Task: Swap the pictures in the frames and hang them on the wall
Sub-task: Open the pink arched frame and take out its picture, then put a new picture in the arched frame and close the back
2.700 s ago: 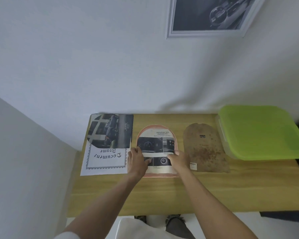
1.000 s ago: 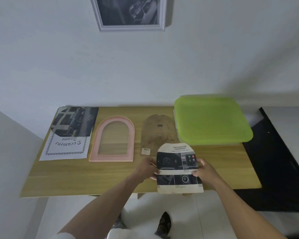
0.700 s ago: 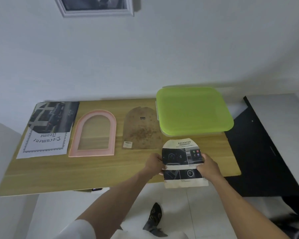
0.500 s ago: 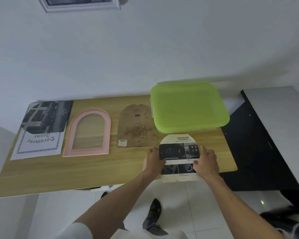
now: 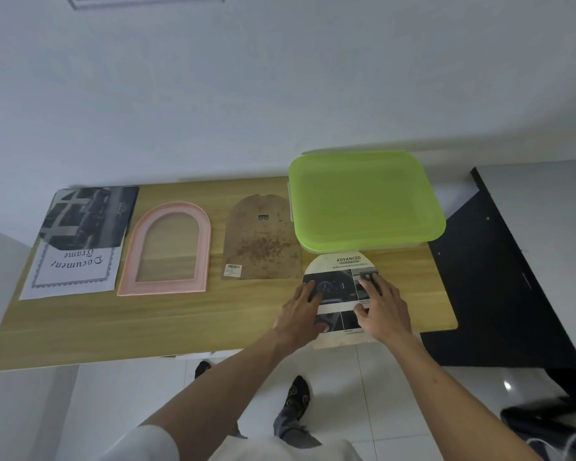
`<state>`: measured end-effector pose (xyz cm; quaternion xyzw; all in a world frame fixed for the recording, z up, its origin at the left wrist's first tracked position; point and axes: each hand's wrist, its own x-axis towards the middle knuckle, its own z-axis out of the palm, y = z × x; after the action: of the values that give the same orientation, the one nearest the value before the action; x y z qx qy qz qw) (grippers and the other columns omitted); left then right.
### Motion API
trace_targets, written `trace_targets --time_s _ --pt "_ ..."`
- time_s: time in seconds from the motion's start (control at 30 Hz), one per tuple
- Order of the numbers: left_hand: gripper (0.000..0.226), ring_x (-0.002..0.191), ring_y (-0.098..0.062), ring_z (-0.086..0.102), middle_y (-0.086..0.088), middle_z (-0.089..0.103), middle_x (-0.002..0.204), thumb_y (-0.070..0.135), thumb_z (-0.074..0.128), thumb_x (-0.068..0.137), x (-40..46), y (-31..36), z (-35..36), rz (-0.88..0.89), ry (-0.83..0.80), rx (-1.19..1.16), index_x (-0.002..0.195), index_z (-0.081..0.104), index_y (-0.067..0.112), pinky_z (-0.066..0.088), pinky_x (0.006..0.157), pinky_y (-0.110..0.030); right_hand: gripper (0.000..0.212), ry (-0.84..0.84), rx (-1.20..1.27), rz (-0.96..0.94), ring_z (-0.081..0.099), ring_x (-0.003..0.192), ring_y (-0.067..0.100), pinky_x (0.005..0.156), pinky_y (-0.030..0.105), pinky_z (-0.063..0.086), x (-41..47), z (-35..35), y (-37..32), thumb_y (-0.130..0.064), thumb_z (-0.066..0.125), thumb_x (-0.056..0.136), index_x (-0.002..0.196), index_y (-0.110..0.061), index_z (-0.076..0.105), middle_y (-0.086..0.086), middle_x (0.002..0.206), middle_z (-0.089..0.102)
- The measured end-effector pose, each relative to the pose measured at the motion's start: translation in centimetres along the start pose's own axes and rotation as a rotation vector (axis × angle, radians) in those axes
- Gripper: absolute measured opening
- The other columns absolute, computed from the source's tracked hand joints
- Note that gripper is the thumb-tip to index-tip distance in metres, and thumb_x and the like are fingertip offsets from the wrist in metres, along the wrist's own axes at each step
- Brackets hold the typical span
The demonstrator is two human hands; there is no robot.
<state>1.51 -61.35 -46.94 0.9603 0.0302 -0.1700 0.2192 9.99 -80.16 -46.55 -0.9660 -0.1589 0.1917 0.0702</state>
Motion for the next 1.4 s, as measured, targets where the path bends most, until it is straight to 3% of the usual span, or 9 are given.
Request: trace_targets --time_s 0.3,0.43,0.6,0.77,0.97,1.1,1.2,1.3,1.4 --pt "0.073 0.149 -0.021 0.008 -0.004 0.009 0.163 0.039 0.064 0.089 0.6 -0.6 -0.4 0.001 -0.021 0.001 0.15 0.031 0.015 0.044 0.105 -0.048 0.064 0.016 0.011 0.01 0.027 0.143 0.027 0.109 0.044 0.04 0.2 0.1 -0.1 -0.042 0.055 0.091 0.149 -0.027 0.034 0.006 0.158 0.025" --pt "0.073 0.15 -0.018 0.008 0.001 0.009 0.164 0.043 0.06 0.092 0.2 -1.4 -0.9 0.043 0.003 -0.062 0.152 0.028 0.017 0.04 0.109 -0.049 0.066 0.069 0.041 0.002 0.036 0.136 0.03 0.102 0.045 0.045 0.0 0.0 -0.2 -0.043 0.06 0.086 0.145 -0.02 0.038 0.011 0.15 0.034" --pt "0.061 0.14 -0.018 0.031 -0.001 0.034 0.153 0.042 0.058 0.093 -0.4 -4.0 -2.8 0.09 0.164 -0.145 0.145 0.041 0.015 0.046 0.102 -0.046 0.057 0.227 0.034 -0.136 0.049 0.122 0.025 0.097 0.042 0.048 0.0 -0.4 -2.2 -0.044 0.059 0.082 0.13 -0.015 0.049 0.007 0.133 0.052" --pt "0.052 0.128 -0.023 0.045 -0.003 0.049 0.139 0.038 0.062 0.092 -1.5 -9.3 -5.9 0.034 0.299 -0.195 0.136 0.052 0.013 0.049 0.095 -0.043 0.056 0.205 0.027 -0.242 0.053 0.121 0.027 0.098 0.042 0.048 1.1 -0.6 -8.8 -0.045 0.053 0.084 0.129 -0.012 0.054 0.009 0.131 0.057" --pt "0.047 0.126 -0.022 0.046 -0.003 0.054 0.133 0.036 0.063 0.09 -4.3 -17.5 -10.2 -0.082 0.389 -0.213 0.131 0.057 0.012 0.05 0.093 -0.045 0.056 0.166 0.045 -0.36 0.06 0.108 0.029 0.086 0.043 0.052 2.9 0.0 -19.0 -0.047 0.048 0.084 0.127 -0.012 0.057 0.009 0.121 0.061" --pt "0.048 0.127 -0.019 0.043 -0.001 0.053 0.134 0.038 0.062 0.091 -6.2 -23.1 -12.2 -0.173 0.41 -0.222 0.132 0.056 0.014 0.05 0.092 -0.045 0.051 0.17 0.036 -0.375 0.058 0.108 0.026 0.086 0.042 0.051 4.0 0.2 -25.8 -0.042 0.062 0.085 0.129 -0.016 0.057 0.006 0.12 0.06" --pt "0.048 0.126 -0.019 0.045 -0.002 0.053 0.134 0.039 0.062 0.091 -7.7 -27.4 -13.6 -0.216 0.444 -0.209 0.132 0.057 0.015 0.049 0.093 -0.043 0.048 0.17 -0.004 -0.436 0.062 0.099 0.028 0.079 0.038 0.048 4.9 0.3 -30.7 -0.042 0.061 0.086 0.126 -0.015 0.059 0.008 0.113 0.064" --pt "0.049 0.126 -0.02 0.046 -0.002 0.053 0.133 0.04 0.062 0.091 -9.2 -31.7 -15.3 -0.266 0.459 -0.195 0.133 0.055 0.015 0.05 0.091 -0.041 0.051 0.106 -0.014 -0.505 0.059 0.105 0.026 0.08 0.036 0.049 6.1 0.6 -35.9 -0.043 0.059 0.09 0.133 -0.016 0.052 0.007 0.125 0.058" --pt "0.049 0.127 -0.024 0.045 -0.005 0.05 0.135 0.039 0.061 0.092 -10.3 -35.7 -17.2 -0.37 0.456 -0.197 0.133 0.053 0.013 0.048 0.095 -0.041 0.055 0.066 -0.027 -0.545 0.053 0.119 0.023 0.091 0.037 0.05 7.3 1.3 -40.7 -0.047 0.055 0.091 0.139 -0.021 0.045 0.006 0.138 0.049"
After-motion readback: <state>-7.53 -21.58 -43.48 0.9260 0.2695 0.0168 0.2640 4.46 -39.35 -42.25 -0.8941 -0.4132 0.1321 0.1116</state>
